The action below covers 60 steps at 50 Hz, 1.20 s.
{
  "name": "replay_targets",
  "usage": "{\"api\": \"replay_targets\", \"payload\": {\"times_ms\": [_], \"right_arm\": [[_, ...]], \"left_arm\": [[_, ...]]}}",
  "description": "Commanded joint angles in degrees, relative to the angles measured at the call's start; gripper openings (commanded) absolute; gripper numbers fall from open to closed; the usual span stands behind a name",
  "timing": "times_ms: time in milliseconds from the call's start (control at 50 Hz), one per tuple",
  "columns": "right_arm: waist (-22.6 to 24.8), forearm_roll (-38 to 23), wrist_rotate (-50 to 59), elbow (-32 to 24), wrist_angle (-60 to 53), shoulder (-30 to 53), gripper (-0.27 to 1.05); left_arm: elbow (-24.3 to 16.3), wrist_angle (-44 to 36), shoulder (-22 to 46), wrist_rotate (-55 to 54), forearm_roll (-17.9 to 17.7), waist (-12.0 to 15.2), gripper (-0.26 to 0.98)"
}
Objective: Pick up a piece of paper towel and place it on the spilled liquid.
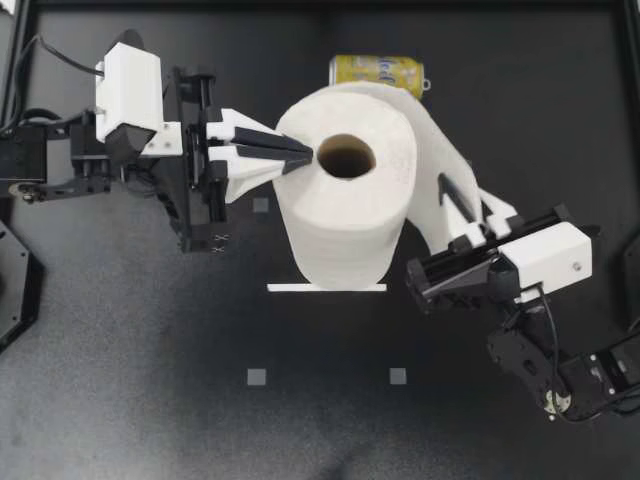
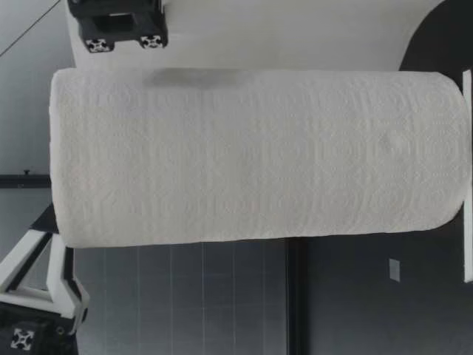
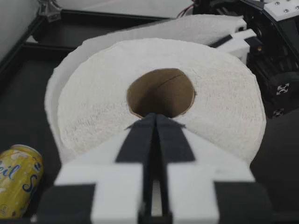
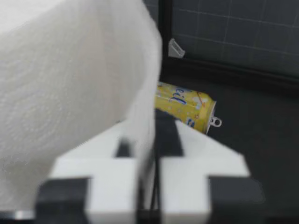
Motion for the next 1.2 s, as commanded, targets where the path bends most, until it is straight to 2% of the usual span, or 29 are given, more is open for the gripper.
{"api": "replay_targets", "payload": {"times_ms": [0,80,380,720,880,1040,1180], "right_arm": [[-0.35,-0.53,-0.18,-0.09,0.09,-1.67,-0.08],[-0.35,-0.53,-0.53,0.18,0.09,-1.76,-0.15],[0.88,0.44,-0.79,2.90,0.09,-3.25,-0.15],[2.99,6.42,0.44,6.06,0.09,-3.60,-0.15],[3.52,12.74,0.62,10.02,0.09,-4.22,-0.15],[3.52,14.77,-0.44,13.62,0.35,-4.75,-0.15],[2.72,14.94,-0.26,19.07,1.49,-6.24,-0.15]], "left_arm": [[0.09,0.62,0.62,-0.09,-0.26,0.18,0.11],[0.09,0.62,0.88,-0.09,-0.35,0.26,0.11],[-0.35,4.22,1.76,-0.35,-1.32,1.23,0.11],[-0.26,6.59,3.25,-0.44,-3.60,2.46,0.11],[-0.18,7.47,4.39,-0.44,-3.78,2.81,0.11],[-0.35,8.79,5.19,-0.53,-3.87,2.81,0.11],[-0.26,8.70,4.83,-0.53,-3.87,2.81,0.11]]}}
